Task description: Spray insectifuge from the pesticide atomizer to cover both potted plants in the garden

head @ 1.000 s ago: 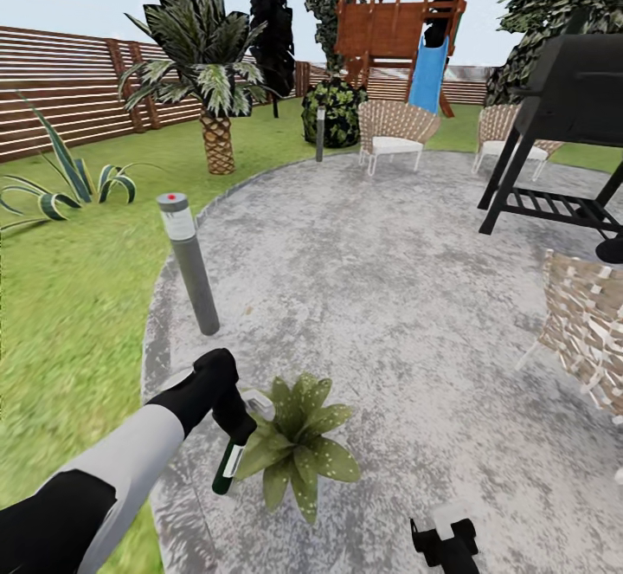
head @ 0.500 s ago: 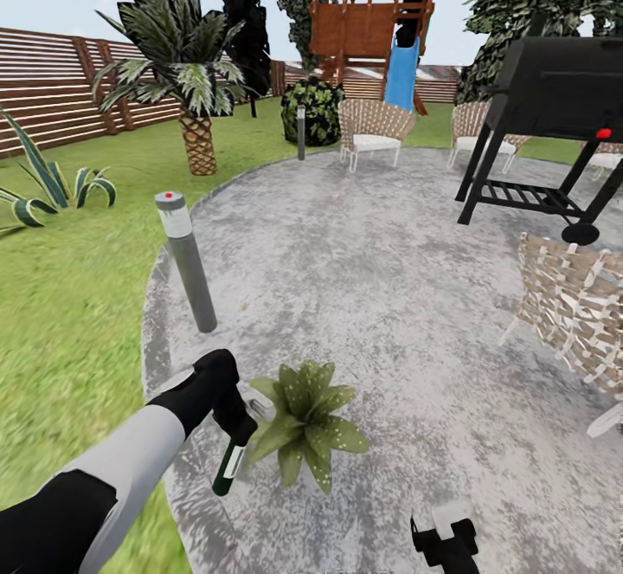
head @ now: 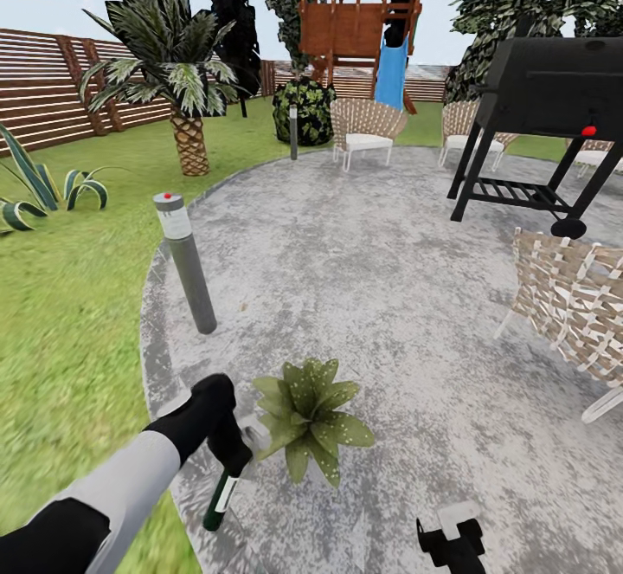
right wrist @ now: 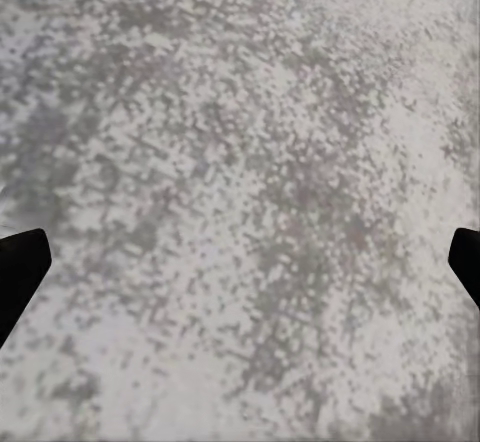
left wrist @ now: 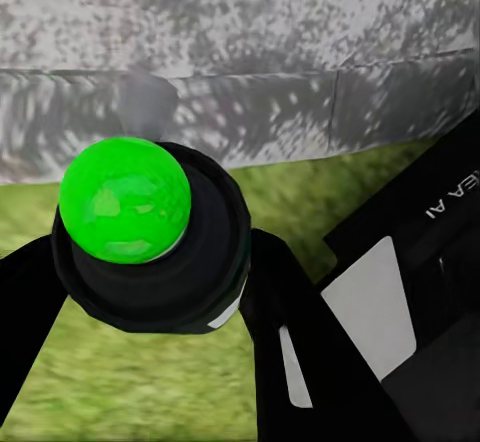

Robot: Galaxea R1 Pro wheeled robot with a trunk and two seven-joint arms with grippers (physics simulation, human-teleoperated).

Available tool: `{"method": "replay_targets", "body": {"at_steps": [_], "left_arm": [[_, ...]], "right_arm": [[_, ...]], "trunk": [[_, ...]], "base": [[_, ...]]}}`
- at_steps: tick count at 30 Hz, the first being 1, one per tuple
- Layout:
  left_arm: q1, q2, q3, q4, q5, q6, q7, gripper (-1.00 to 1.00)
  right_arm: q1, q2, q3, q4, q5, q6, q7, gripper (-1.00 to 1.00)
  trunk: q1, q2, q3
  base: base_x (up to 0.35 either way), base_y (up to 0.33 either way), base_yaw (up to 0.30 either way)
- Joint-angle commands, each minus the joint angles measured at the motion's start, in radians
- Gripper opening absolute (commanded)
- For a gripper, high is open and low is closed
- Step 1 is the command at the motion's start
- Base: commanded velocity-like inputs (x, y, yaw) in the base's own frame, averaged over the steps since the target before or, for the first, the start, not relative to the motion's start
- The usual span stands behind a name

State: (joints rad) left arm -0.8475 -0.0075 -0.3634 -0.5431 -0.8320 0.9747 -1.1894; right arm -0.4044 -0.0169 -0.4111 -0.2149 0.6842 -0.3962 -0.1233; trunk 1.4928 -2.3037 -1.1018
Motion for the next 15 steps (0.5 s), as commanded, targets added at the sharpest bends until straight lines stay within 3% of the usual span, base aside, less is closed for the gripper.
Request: {"method": "replay_targets", "body": {"at_steps": [1, 8, 15], "left_arm": [[0.002, -0.001, 0.0, -0.001, -0.01, 0.005, -0.01, -1.0], [0.007, -0.004, 0.004, -0.001, -0.01, 0.011, 0.007, -1.0], [0.032, 0.007, 0.005, 0.002, -0.009, 0.01, 0.052, -1.0]], "right_arm": [[-0.001, 0.0, -0.006, 0.002, 0.011, -0.004, -0.004, 1.0], [-0.001, 0.0, -0.006, 0.009, 0.011, -0.004, -0.004, 1.0], [-0.001, 0.0, -0.005, 0.009, 0.011, -0.004, -0.004, 1.0]], "trunk": [[0.0, 0.0, -0.001], [0.0, 0.0, -0.001], [0.0, 0.0, -0.001]], "base": [[0.0, 0.0, 0.0], [-0.005, 0.0, 0.0], [-0.238, 0.156, 0.0]]}}
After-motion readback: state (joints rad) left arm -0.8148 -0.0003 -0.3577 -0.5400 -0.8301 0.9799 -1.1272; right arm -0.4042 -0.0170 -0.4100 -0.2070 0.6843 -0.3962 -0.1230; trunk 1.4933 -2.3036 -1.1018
